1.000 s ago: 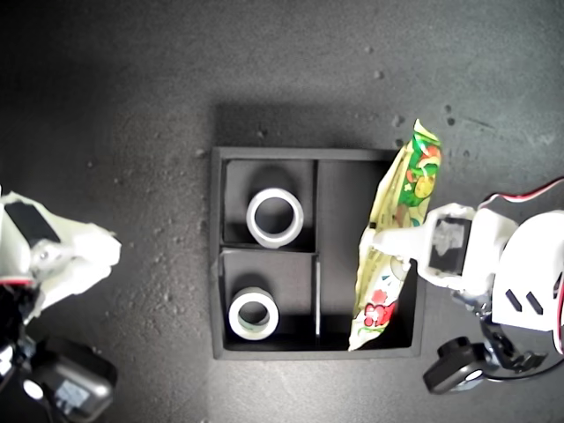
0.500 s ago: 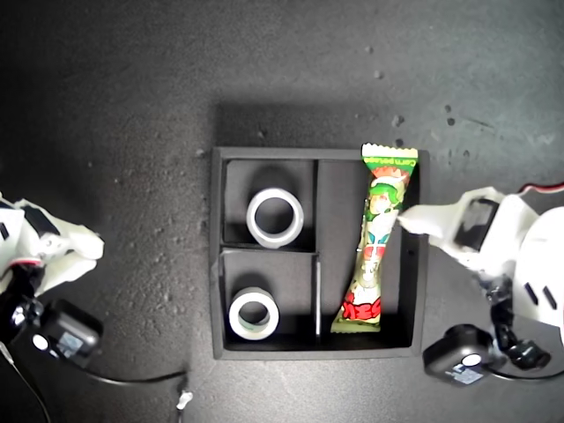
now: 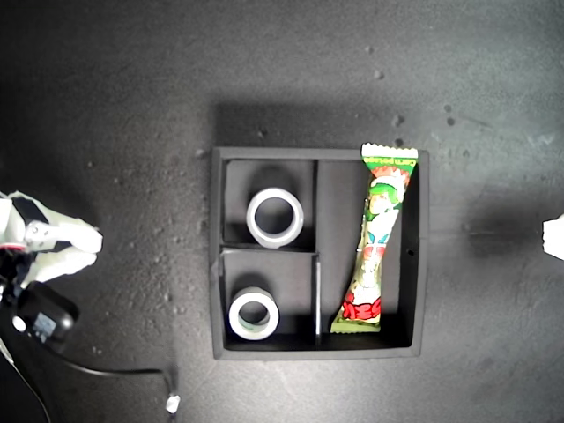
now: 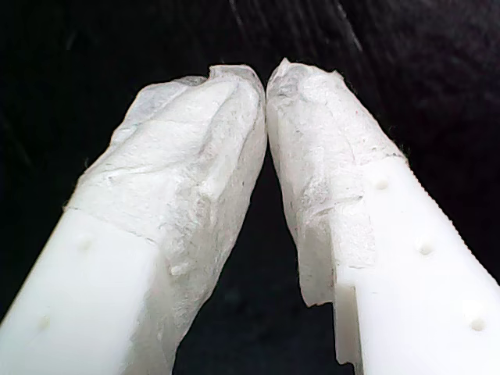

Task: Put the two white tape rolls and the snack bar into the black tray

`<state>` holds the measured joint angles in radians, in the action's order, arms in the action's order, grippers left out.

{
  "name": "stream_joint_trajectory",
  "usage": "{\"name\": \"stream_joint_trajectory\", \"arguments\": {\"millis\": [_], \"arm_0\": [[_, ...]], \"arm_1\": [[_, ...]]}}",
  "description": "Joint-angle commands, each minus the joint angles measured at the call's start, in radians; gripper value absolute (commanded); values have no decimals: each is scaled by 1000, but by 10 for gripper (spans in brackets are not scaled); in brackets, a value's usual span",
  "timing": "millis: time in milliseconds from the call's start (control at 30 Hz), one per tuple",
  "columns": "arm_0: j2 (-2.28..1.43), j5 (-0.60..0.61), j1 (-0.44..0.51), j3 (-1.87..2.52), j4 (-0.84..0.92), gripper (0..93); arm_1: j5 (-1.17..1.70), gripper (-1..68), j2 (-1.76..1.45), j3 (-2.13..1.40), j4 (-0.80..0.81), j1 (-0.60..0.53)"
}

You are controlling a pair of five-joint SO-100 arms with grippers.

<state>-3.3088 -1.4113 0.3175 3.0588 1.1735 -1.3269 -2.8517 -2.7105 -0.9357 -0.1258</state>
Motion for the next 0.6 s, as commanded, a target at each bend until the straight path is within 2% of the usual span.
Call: {"name": "stream_joint_trajectory", "arguments": {"millis": [0, 167, 200, 333, 467, 533, 567], "arm_0": [[-75, -17, 17, 52, 37, 0], [-75, -35, 28, 80, 44, 0], [-75, -38, 29, 80, 54, 0], [-75, -49, 11, 80, 101, 1], [-75, -92, 2, 80, 161, 9], [-75, -135, 6, 80, 196, 9], [-75, -115, -6, 80, 213, 9]], "arm_1": [[35, -6, -28, -129, 77, 6], [38, -6, -176, -364, 150, 17], [32, -6, -275, -414, 109, 20], [60, -6, -284, -414, 28, -8], [-86, -2, -284, -414, -126, -3], [-184, 8, -275, -414, -209, -18], [-201, 39, -275, -414, -242, -25]]}}
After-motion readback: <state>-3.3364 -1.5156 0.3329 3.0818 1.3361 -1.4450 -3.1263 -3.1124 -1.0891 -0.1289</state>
